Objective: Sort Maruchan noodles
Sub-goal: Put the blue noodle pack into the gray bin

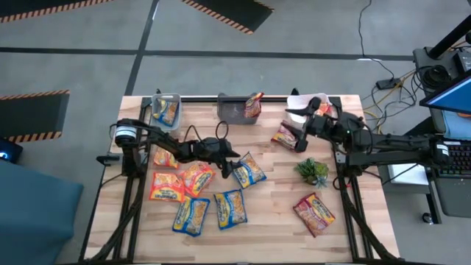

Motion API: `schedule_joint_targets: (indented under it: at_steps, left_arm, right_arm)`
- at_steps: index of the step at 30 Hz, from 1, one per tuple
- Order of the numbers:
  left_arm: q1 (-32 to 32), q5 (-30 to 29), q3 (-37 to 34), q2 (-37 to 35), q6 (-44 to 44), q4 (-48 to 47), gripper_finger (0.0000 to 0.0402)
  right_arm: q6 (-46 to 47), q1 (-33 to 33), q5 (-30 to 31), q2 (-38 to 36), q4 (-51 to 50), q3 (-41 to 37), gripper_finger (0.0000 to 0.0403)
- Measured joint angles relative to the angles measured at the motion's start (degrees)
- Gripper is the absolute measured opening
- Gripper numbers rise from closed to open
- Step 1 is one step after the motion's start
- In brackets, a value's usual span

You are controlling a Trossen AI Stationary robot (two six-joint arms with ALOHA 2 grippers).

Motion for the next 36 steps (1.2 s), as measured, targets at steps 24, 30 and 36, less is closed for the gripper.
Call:
schedule_joint_targets:
  at_steps: [24, 30, 36]
  left_arm:
    - [-1.73, -1.11, 4.87, 7.77, 0.27, 0.45, 0.007]
    - [-1.75, -1.09, 4.55, 5.84, 0.02, -0.8, 0.0012]
    - [-1.35, -6.45, 1.49, -6.47, 4.88, -2.95, 0.0005]
  right_arm:
    - [-0.65, -0.05, 0.12, 0.16, -0.04, 0.01, 0.0219]
    - [-0.54, -0.05, 0.12, 0.16, -0.05, 0.01, 0.0219]
    - [-0.96, -0.08, 0.14, 0.16, -0.05, -0.06, 0.0219]
